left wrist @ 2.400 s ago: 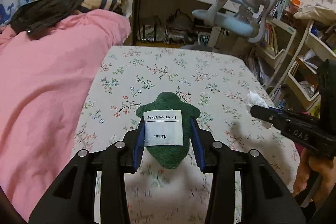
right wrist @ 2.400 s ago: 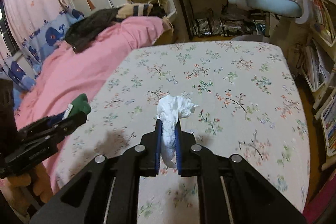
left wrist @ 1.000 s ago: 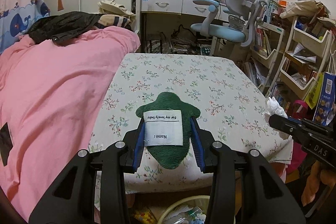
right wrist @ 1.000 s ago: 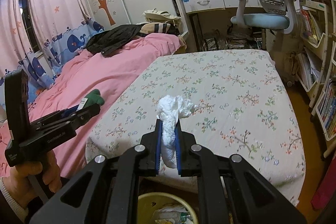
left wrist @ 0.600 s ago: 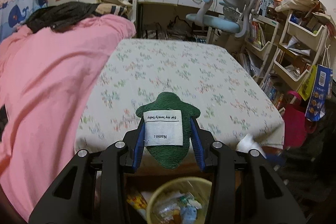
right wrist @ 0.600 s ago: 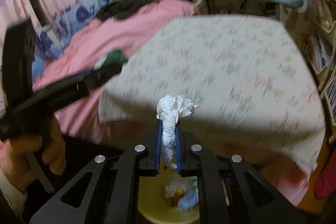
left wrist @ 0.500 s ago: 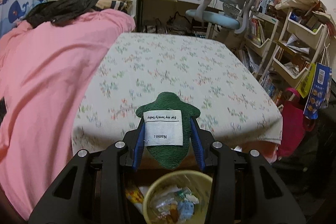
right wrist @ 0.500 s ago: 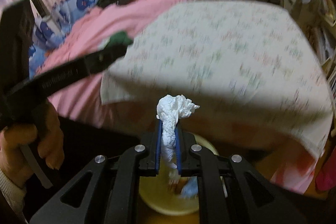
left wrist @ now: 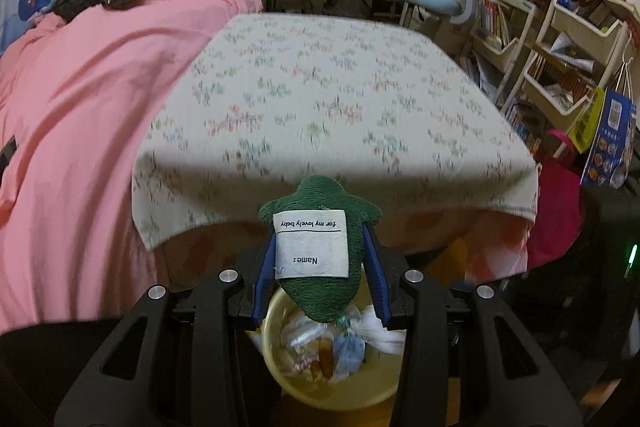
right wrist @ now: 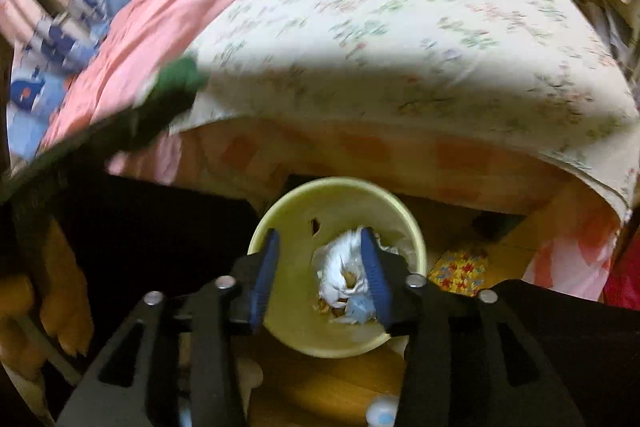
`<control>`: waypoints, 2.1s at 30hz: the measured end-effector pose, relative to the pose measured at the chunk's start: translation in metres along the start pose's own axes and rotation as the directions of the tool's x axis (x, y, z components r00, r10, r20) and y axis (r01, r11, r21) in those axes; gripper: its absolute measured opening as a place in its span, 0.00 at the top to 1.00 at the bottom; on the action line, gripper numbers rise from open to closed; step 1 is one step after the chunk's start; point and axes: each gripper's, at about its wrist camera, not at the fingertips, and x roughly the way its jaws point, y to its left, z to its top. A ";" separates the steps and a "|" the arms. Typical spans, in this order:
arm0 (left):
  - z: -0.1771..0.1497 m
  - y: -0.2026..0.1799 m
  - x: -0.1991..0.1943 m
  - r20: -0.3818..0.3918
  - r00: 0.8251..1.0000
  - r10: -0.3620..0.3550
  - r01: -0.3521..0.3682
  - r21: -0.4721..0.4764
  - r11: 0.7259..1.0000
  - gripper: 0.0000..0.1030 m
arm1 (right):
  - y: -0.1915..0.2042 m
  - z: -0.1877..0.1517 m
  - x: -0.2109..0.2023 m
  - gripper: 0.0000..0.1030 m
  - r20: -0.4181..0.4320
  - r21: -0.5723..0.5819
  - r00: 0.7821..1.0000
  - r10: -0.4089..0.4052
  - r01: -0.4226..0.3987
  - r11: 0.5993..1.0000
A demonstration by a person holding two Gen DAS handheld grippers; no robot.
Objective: Collect trash
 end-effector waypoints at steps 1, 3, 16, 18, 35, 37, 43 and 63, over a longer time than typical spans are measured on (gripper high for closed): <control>-0.004 -0.001 0.002 -0.020 1.000 0.001 -0.001 -0.002 1.000 0.63 | -0.004 0.000 -0.002 0.59 0.006 0.016 1.000 0.003 -0.003 1.000; -0.014 -0.002 0.005 -0.072 0.997 -0.001 0.000 -0.013 1.000 0.61 | -0.009 0.002 -0.006 0.53 0.033 0.040 0.999 -0.009 0.008 0.999; -0.027 -0.012 -0.005 -0.037 0.996 0.081 -0.080 0.021 0.997 0.26 | -0.017 0.008 -0.056 0.22 0.344 0.132 0.925 -0.161 0.122 0.984; -0.021 -0.013 -0.019 0.042 0.994 0.099 -0.099 0.014 0.995 0.19 | -0.013 0.006 -0.066 0.17 0.408 0.113 0.894 -0.184 0.151 0.982; 0.066 0.001 -0.086 0.393 0.898 0.200 -0.191 -0.062 0.980 0.07 | 0.018 0.048 -0.119 0.07 0.698 0.017 0.677 -0.233 0.310 0.951; 0.080 0.005 -0.087 0.415 0.886 0.208 -0.188 -0.089 0.978 0.07 | 0.020 0.060 -0.120 0.07 0.716 -0.002 0.660 -0.228 0.328 0.945; 0.133 0.015 -0.072 0.457 0.858 0.235 -0.194 -0.134 0.972 0.07 | 0.016 0.101 -0.111 0.07 0.735 -0.019 0.640 -0.225 0.352 0.936; 0.239 0.006 0.016 0.450 0.857 0.252 -0.231 -0.102 0.968 0.07 | -0.019 0.182 -0.081 0.07 0.711 0.069 0.638 -0.295 0.355 0.932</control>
